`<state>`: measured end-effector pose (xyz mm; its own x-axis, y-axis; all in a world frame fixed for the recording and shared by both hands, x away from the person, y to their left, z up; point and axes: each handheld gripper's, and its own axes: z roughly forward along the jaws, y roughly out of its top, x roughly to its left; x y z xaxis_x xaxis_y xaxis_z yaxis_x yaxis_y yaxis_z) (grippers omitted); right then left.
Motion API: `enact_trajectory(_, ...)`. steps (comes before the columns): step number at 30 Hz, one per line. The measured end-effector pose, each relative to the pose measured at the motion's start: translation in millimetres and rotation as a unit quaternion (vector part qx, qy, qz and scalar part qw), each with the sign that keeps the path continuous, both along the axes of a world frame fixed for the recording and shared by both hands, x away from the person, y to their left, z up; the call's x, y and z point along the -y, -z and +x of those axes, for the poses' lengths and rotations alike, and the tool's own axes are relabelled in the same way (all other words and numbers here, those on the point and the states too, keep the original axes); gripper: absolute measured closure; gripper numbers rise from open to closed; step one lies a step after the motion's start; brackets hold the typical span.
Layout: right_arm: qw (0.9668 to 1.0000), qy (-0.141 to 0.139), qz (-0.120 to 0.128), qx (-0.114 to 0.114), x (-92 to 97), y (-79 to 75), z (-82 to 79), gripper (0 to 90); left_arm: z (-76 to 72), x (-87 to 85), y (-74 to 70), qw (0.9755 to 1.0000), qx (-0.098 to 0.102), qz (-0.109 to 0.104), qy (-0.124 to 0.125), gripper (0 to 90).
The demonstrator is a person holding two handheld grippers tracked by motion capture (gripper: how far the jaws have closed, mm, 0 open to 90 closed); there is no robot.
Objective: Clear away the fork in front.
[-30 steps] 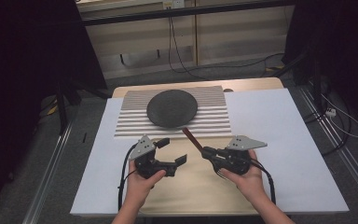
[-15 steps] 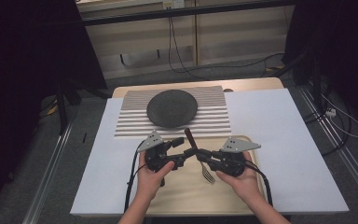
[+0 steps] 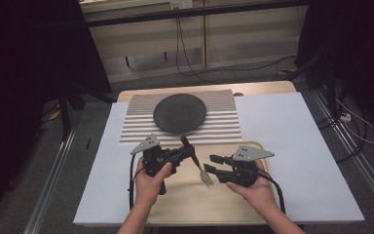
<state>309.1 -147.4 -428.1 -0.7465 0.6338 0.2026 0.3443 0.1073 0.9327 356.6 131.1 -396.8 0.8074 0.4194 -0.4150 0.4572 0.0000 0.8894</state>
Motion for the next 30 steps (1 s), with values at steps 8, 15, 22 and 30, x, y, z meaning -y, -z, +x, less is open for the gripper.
enact_trajectory(8,0.9995,0.024,0.000,0.019,18.6,-4.0,0.0,41.1,0.6,-25.7,-8.4,0.9995,-0.021,0.018,0.016,80.9)
enact_trajectory(15,0.9983,0.049,-0.011,0.028,34.2,-1.8,-5.1,27.7,2.1,-44.1,-10.9,0.9986,-0.036,0.035,0.016,80.9)
enact_trajectory(22,0.9972,0.062,-0.024,0.034,48.3,-2.9,-15.3,22.8,2.0,-60.3,-10.2,0.9975,-0.050,0.046,0.017,80.9)
enact_trajectory(30,0.9958,0.074,-0.042,0.033,69.4,-0.9,-28.7,21.2,6.2,-65.0,-1.6,0.9973,-0.049,0.055,-0.002,79.6)
